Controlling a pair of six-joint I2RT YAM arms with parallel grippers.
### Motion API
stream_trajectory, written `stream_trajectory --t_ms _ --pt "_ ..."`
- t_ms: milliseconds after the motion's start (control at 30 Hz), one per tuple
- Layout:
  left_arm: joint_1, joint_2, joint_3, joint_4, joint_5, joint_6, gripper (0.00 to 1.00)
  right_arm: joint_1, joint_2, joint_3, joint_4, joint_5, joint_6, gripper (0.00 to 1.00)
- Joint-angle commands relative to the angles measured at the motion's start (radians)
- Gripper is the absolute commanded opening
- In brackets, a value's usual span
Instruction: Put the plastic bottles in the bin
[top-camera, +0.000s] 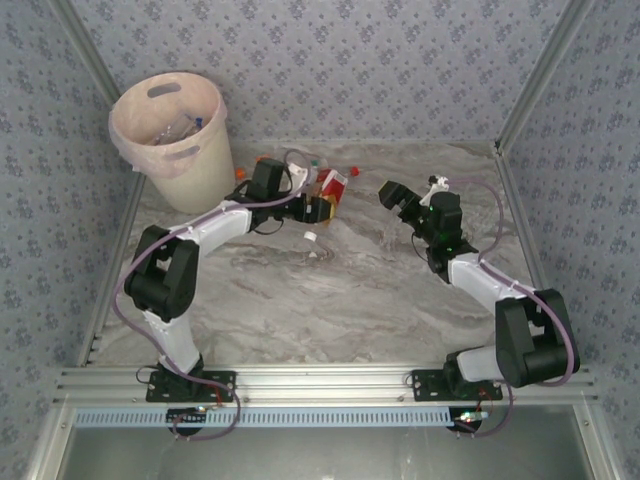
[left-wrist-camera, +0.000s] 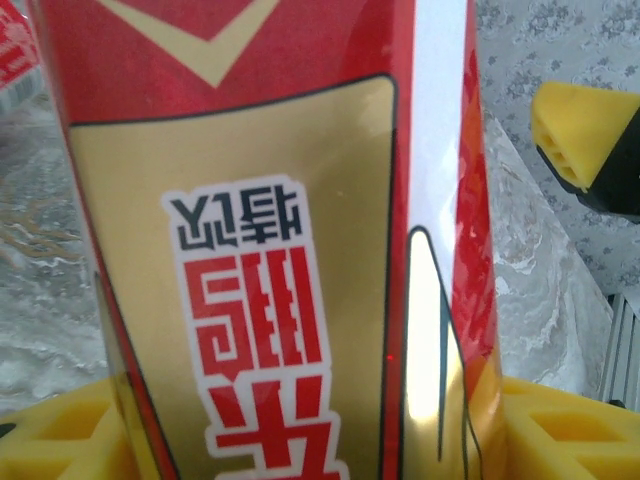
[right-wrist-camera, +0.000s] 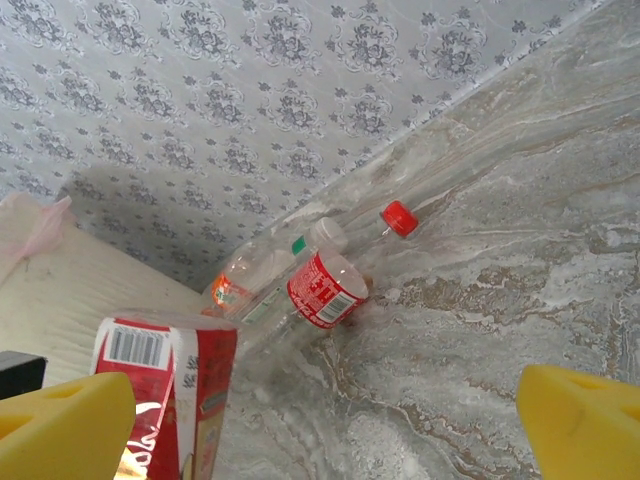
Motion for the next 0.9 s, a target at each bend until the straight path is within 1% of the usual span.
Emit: stream_trajectory --t_ms 0,233,333,467,600,767,867 --pt "0.021 -0.098 0.022 -0.018 -0.009 -0.005 0.59 -0.002 -0.030 0.004 -0.026 0.037 -0.002 1.00" --pt "0.065 -0.209 0.048 -0.049 -0.056 -0.012 0.59 0.000 -0.029 0.025 -0.017 0.050 -0.040 1.00" --pt "0.088 -0.257 0.057 -0.052 -0.056 -0.017 0.59 0.000 -0.024 0.028 -0.005 0.052 -0.043 1.00" --pt "0.130 -0.313 0.085 -0.061 -0.057 -0.027 0.59 0.000 -0.006 0.025 0.026 0.024 -0.039 1.00" --pt "0.176 -0.357 0.128 -0.072 -0.114 -0.034 0.59 0.001 0.017 0.033 0.051 0.013 -0.028 1.00" --pt "0.231 -0.382 0.195 -0.082 -0.166 -0.021 0.59 0.000 0.055 0.037 0.109 -0.016 0.038 1.00" --pt "0.253 -0.389 0.239 -0.106 -0.246 0.005 0.59 0.000 0.073 0.039 0.136 -0.029 0.075 1.00"
